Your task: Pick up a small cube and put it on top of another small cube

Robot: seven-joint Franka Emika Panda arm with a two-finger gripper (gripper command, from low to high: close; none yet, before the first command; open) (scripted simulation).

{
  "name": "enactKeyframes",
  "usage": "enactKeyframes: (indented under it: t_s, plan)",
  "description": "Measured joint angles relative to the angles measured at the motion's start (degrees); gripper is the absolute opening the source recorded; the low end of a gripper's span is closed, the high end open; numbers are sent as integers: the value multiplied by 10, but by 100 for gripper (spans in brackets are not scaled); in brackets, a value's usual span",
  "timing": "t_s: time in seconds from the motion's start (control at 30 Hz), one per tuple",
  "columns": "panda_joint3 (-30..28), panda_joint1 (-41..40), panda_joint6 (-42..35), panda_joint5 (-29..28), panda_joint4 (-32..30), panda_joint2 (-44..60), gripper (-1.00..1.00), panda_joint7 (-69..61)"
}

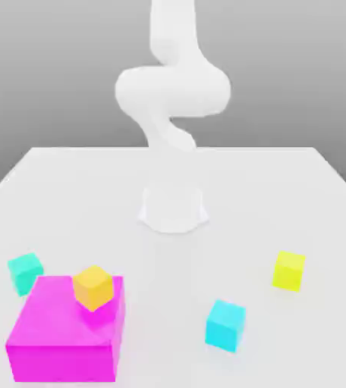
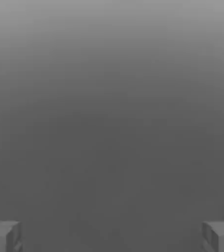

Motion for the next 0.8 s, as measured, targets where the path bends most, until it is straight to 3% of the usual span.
enactKeyframes:
  t_s: [0.53, 0.67, 0.8]
  plan:
    - [106, 238, 240, 40, -258, 323, 0, -207]
    - [134, 263, 302, -1, -303, 405, 0, -212]
    - [81, 302, 369, -84, -295, 490, 0, -156]
